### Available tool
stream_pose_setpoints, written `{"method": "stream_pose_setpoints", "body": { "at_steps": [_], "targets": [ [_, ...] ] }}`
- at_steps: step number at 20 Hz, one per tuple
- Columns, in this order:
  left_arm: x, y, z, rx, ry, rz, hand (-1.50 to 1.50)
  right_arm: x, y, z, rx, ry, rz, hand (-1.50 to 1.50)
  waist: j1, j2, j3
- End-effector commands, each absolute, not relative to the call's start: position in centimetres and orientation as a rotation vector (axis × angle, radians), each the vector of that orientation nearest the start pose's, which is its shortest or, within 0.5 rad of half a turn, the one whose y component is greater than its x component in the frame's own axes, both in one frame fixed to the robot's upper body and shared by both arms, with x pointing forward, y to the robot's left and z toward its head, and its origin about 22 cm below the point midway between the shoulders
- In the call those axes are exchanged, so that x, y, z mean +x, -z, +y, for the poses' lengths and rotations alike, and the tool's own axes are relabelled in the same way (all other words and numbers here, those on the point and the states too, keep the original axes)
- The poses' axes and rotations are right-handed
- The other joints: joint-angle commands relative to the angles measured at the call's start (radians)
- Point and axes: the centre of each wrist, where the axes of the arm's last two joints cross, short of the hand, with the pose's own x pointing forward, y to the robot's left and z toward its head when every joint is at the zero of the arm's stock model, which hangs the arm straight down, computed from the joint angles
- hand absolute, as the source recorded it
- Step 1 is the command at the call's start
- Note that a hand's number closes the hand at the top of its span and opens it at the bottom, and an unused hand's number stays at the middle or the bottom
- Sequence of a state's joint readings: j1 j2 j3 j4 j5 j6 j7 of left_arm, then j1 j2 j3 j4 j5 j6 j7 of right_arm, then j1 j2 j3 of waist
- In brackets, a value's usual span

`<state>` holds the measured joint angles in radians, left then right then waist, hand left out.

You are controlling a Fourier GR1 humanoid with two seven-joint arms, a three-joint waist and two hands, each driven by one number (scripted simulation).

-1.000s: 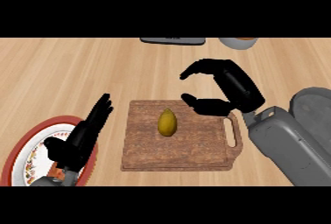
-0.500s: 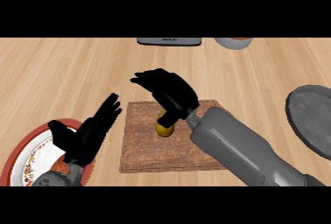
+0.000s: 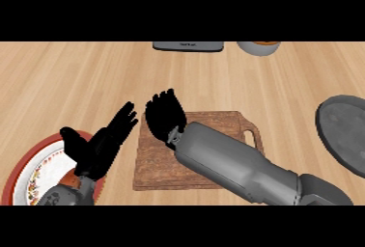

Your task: Pick the lemon from the cutting board and place it in the pan

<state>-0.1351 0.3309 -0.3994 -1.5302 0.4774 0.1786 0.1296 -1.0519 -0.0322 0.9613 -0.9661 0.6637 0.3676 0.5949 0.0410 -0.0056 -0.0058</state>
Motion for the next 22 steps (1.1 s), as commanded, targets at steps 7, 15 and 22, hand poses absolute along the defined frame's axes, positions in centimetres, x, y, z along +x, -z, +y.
{"method": "stream_pose_setpoints", "body": {
  "at_steps": [7,15,22],
  "targets": [
    [25.8,-1.3,20.3,-0.26,0.142,-1.336,0.0,29.5,-8.0,5.0,-1.058,-2.107,-0.484,-1.5,0.03,0.006,0.003],
    [27.3,-2.3,20.8,-0.271,0.126,-1.365,0.0,27.3,-6.6,5.4,-1.099,-2.049,-0.489,-1.5,0.013,0.007,0.004],
    [27.2,-2.4,20.2,-0.262,0.127,-1.352,0.0,27.9,-5.3,5.3,-1.263,-2.077,-0.441,-1.5,0.013,0.01,0.004]
  ]
}}
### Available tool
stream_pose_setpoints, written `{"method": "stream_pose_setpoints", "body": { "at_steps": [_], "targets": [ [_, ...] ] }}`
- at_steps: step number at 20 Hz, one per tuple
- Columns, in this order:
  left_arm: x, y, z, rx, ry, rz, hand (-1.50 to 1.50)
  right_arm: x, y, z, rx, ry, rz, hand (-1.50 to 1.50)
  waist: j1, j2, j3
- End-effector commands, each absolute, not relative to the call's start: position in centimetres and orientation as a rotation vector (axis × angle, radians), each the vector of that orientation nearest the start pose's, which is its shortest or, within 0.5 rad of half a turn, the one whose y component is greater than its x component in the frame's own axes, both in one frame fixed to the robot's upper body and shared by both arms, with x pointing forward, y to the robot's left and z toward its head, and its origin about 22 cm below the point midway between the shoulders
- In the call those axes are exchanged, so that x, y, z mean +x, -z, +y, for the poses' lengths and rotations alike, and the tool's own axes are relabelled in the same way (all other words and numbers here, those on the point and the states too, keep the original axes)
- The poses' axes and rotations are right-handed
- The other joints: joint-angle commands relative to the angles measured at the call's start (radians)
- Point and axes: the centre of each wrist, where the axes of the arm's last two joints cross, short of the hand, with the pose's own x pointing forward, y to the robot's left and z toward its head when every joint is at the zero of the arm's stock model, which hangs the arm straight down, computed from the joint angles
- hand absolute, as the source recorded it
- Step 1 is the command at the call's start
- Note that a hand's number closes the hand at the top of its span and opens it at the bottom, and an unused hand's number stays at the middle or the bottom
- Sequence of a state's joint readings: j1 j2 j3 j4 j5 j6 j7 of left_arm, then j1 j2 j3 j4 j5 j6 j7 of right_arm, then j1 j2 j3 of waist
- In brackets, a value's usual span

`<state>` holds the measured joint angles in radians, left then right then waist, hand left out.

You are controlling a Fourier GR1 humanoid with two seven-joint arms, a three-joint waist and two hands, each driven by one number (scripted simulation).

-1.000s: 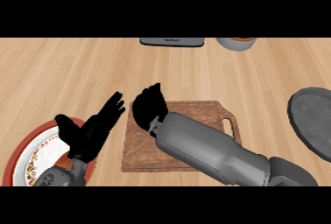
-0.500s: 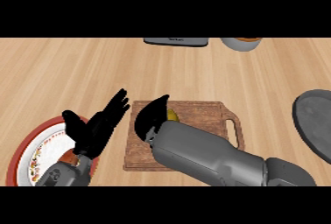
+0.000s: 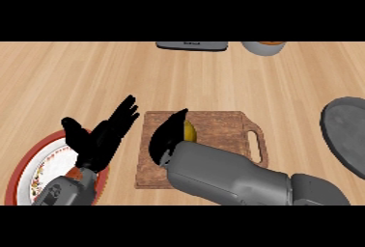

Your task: Pick the lemon from the cutting board and place it in the pan

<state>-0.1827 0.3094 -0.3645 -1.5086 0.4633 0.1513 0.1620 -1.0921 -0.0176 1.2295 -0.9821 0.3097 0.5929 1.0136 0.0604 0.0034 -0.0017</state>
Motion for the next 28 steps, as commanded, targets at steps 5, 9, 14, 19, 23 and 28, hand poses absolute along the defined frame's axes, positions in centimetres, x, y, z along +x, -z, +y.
{"method": "stream_pose_setpoints", "body": {
  "at_steps": [5,9,14,19,23,28],
  "targets": [
    [26.2,-0.9,20.0,-0.253,0.125,-1.365,0.0,27.4,-5.4,5.4,-1.256,-2.075,-0.428,-1.5,-0.014,-0.001,0.0],
    [26.1,-1.4,20.6,-0.251,0.127,-1.357,0.0,27.6,-3.9,4.7,-1.25,-2.068,-0.427,-1.5,-0.024,-0.001,0.001],
    [26.6,-2.3,22.4,-0.265,0.133,-1.356,0.0,29.7,-4.4,4.4,-1.274,-2.054,-0.438,-1.5,-0.011,0.003,0.001],
    [25.2,-1.7,20.5,-0.238,0.11,-1.363,0.0,28.6,-1.8,3.3,-1.246,-2.099,-0.546,1.5,-0.038,-0.001,0.002],
    [27.0,-1.7,22.4,-0.253,0.098,-1.351,0.0,30.0,-3.3,3.9,-1.315,-2.211,-0.562,1.5,-0.026,0.003,0.001],
    [24.7,-0.4,21.9,-0.207,0.076,-1.348,0.0,28.9,-0.5,0.7,-1.182,-1.96,-0.701,1.5,-0.077,-0.014,0.004]
  ]
}}
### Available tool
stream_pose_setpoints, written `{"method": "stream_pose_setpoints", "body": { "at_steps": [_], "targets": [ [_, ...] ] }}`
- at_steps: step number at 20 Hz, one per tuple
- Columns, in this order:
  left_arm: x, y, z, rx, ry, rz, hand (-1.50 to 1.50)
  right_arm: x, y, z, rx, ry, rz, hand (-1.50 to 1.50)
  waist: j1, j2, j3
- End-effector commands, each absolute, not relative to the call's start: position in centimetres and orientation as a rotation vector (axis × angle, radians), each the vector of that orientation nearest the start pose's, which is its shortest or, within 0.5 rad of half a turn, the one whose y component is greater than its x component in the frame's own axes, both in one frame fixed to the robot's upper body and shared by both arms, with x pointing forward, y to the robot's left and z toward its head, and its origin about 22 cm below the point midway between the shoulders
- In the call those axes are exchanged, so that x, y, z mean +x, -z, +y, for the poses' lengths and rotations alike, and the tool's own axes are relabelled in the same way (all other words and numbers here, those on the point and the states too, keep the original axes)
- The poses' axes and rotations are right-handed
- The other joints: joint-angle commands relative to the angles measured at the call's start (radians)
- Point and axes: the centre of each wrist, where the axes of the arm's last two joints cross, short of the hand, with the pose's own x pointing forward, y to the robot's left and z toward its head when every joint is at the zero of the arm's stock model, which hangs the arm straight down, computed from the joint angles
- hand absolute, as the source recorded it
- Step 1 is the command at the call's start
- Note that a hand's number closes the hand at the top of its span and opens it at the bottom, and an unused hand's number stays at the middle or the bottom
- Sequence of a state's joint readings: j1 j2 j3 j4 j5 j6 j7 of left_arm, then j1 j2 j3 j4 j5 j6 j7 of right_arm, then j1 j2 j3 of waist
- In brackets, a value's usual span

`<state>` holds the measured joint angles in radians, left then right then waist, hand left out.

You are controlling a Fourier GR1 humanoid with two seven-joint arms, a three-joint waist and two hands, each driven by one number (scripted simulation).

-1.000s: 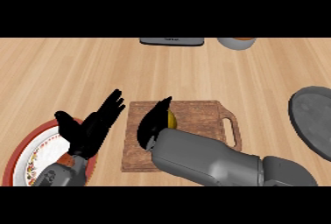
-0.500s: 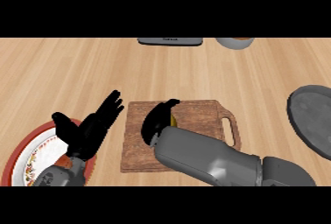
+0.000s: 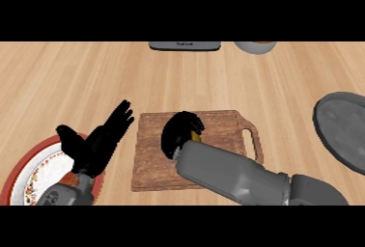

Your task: Pick the lemon from the cutting board and place it in the pan

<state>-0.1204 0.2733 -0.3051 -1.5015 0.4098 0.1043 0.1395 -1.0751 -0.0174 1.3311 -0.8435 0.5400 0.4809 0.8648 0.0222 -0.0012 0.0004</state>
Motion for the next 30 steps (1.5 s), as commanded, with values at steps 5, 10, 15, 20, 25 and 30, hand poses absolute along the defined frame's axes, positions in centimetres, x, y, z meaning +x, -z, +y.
{"method": "stream_pose_setpoints", "body": {
  "at_steps": [5,10,15,20,25,30],
  "targets": [
    [24.7,-0.2,23.9,-0.145,-0.02,-1.328,0.0,30.1,-0.6,-5.2,-0.9,-1.494,-0.816,1.5,-0.145,-0.029,0.008],
    [23.8,-0.1,24.3,-0.143,-0.018,-1.331,0.0,28.1,-2.3,-9.5,-0.997,-1.271,-1.05,1.5,-0.14,-0.04,0.002],
    [23.5,-0.4,24.6,-0.137,-0.011,-1.345,0.0,26.2,-5.2,-12.7,-1.125,-1.06,-1.313,1.5,-0.145,-0.041,0.001],
    [23.2,0.1,24.4,-0.148,-0.001,-1.34,0.0,24.0,-9.7,-14.6,-1.031,-0.723,-1.511,1.5,-0.144,-0.03,0.001],
    [24.2,-0.9,24.6,-0.174,-0.008,-1.362,0.0,20.2,-11.6,-18.3,-0.949,-0.523,-1.566,1.5,-0.119,-0.015,0.001],
    [24.5,-1.2,23.5,-0.188,0.053,-1.365,0.0,18.8,-10.8,-23.9,-0.984,-0.391,-1.55,1.5,-0.069,-0.002,0.003]
  ]
}}
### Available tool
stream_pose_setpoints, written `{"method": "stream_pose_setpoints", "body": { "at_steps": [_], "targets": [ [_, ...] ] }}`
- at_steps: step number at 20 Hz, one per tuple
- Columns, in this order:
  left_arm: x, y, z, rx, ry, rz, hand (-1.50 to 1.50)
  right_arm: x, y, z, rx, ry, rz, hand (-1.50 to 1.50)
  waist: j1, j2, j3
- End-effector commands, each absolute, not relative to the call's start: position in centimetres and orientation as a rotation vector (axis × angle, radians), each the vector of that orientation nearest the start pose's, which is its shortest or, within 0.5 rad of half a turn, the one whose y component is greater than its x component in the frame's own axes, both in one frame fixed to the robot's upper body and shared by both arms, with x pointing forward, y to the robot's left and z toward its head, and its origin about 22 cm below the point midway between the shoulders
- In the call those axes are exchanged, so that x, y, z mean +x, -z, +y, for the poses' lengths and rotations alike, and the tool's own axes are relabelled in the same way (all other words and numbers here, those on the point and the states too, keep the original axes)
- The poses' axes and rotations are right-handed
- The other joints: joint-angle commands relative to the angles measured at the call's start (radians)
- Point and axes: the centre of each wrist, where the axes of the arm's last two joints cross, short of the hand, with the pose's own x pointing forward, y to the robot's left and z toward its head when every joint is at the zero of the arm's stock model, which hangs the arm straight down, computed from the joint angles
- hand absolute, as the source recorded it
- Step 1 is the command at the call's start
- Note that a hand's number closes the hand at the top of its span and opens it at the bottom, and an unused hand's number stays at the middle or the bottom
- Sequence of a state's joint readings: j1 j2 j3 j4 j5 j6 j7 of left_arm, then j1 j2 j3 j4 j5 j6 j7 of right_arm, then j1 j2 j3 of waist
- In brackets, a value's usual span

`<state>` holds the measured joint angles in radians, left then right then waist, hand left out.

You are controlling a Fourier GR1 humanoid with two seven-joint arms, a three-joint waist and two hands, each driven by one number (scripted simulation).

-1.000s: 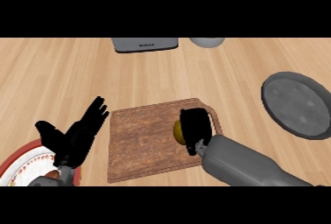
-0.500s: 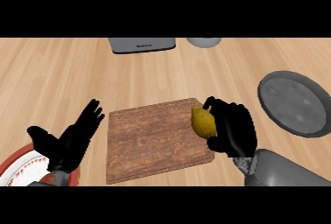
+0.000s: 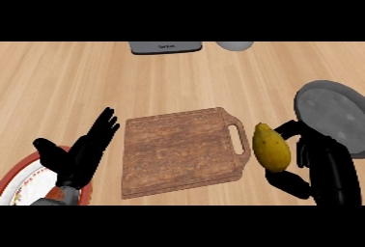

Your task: Pick the lemon from the cutting board and place it in the pan

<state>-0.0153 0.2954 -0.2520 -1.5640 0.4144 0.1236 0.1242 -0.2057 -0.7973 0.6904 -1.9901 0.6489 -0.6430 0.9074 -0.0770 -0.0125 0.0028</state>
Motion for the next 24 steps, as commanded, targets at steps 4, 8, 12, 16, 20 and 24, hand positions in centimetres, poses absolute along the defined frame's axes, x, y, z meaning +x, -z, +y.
{"method": "stream_pose_setpoints", "body": {
  "at_steps": [4,8,12,16,20,24],
  "targets": [
    [24.1,-1.2,22.8,-0.221,0.075,-1.355,0.0,20.4,-7.2,-29.3,-1.17,-0.43,-1.463,1.5,0.068,0.014,0.0],
    [25.9,-0.7,21.6,-0.22,0.07,-1.349,0.0,21.4,-5.3,-32.6,-1.223,-0.43,-1.463,1.5,0.071,0.016,-0.001],
    [25.8,-1.9,22.3,-0.241,0.08,-1.371,0.0,24.0,-3.0,-35.6,-1.346,-0.336,-1.469,1.5,0.088,0.018,0.0],
    [25.6,-2.2,20.8,-0.251,0.088,-1.354,0.0,26.6,-3.0,-39.2,-1.416,-0.23,-1.43,1.5,0.094,0.019,0.0],
    [24.7,-0.9,22.5,-0.254,0.104,-1.373,0.0,28.5,-3.4,-42.4,-1.418,-0.117,-1.452,1.5,0.099,0.019,0.001],
    [25.6,-2.7,21.1,-0.264,0.102,-1.364,0.0,30.0,-1.8,-44.3,-1.426,-0.117,-1.442,1.5,0.111,0.023,0.002]
  ]
}}
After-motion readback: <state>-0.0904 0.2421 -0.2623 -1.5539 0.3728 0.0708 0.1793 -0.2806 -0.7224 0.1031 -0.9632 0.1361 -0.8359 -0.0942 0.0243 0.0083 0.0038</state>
